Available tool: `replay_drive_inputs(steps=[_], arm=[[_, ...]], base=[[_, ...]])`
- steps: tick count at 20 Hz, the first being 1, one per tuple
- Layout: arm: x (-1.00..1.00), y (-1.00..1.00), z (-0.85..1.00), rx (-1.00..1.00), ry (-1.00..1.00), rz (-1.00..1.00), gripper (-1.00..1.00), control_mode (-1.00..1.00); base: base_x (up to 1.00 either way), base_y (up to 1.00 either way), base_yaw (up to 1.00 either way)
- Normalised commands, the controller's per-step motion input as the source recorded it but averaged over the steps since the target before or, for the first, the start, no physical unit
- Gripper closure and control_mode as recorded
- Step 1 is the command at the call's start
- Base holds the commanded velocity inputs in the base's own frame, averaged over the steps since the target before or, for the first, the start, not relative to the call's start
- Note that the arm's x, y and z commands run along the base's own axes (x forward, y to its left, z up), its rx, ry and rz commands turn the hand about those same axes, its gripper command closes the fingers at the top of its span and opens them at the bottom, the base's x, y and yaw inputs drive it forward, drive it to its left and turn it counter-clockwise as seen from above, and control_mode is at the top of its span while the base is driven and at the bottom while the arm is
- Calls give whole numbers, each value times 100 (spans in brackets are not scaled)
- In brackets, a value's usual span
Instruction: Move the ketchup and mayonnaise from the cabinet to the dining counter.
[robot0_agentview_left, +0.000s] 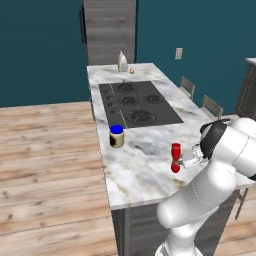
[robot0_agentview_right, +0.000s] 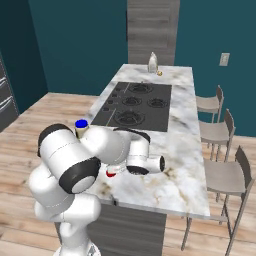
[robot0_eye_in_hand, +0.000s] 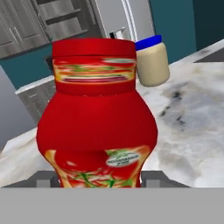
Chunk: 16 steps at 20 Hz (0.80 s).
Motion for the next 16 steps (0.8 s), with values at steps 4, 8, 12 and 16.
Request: replay_drive_inputs(steps=[4,8,12,16], arm=[[6,0,-7,0,-7,0,100,-100],[12,0,-8,0,-6,0,100,-100],[8,0,-13,0,-6,0,100,-100],[10,0,-21,0,-7,0,100,-100]], base=[[0,0,0],[0,0,0],[0,0,0],[0,0,0]])
